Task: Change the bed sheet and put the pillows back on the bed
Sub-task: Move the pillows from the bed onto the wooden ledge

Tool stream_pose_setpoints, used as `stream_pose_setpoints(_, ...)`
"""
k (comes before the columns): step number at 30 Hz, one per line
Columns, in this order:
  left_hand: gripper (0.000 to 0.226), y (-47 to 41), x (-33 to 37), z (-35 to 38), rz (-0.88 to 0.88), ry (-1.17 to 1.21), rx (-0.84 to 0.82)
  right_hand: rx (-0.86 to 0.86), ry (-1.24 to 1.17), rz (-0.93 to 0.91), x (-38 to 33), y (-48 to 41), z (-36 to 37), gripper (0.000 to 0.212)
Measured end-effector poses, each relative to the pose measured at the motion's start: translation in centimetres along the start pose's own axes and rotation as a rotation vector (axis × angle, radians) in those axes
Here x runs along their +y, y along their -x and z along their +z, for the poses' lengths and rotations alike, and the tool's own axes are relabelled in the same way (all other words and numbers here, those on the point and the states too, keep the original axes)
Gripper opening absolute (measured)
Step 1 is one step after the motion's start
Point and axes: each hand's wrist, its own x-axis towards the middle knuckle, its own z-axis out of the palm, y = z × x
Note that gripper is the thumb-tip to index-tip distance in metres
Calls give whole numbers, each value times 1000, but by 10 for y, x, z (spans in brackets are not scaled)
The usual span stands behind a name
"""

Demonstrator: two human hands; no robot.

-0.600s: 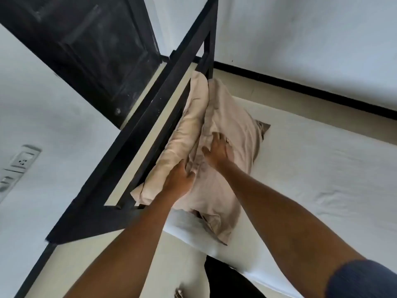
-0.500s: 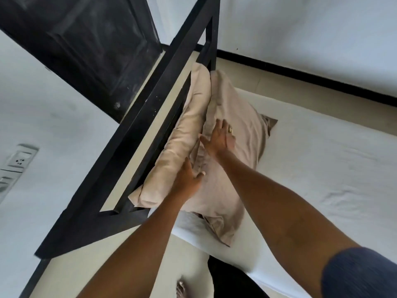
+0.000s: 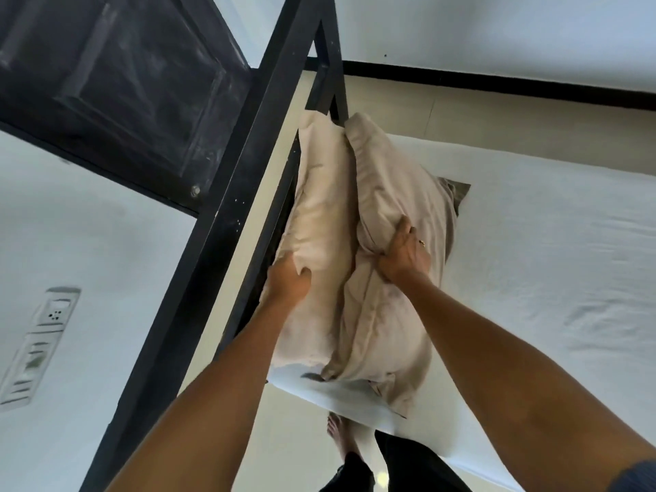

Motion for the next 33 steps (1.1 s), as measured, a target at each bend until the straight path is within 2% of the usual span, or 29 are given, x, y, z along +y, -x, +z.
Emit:
stream_pose_setpoints(3,72,-36,15,5,-66,-43,-11,55,3,47,27,10,-12,90)
stream_pose_setpoints(5,91,-48,26,17,-117,-51,-44,98,18,63,40,13,-17,86)
stream_pose_setpoints(8,105,-61,33,40,-198,49,2,158,71,69,55,18,-20,84)
stream_pose_setpoints(10,102,-60,40,50,-199,55,32,192,83,87,61,23,-20,82)
stream_pose_setpoints(13,73,-43,61,57,-72,-72,52,237,87,115,61,33,-19,75)
stream_pose_setpoints(15,74,-31,76,60,-36,-78,94,268,64,139,58,39,-17,70)
stream_pose_setpoints(17,94,-24,84,66,-41,69,32,282,41,165,54,43,-12,73)
stream_pose_setpoints(20,118,-25,82,79,-71,249,-78,250,57,217,50,44,-2,94)
stream_pose_setpoints(21,117,-26,81,80,-84,243,-91,235,76,203,51,44,1,88)
stream_pose_setpoints(22,101,-27,80,80,-83,193,-104,227,96,173,53,44,2,70)
stream_pose_setpoints(24,47,-25,81,73,-54,66,-97,230,102,126,59,49,-6,33)
stream_pose_setpoints(25,31,-22,81,67,-26,20,-74,249,78,128,63,56,-13,25)
stream_pose_setpoints(28,28,8,93,49,127,-48,-47,313,-37,191,79,94,-39,19)
stream_pose_setpoints(33,36,96,138,36,355,-38,-120,422,-93,278,118,194,-81,20)
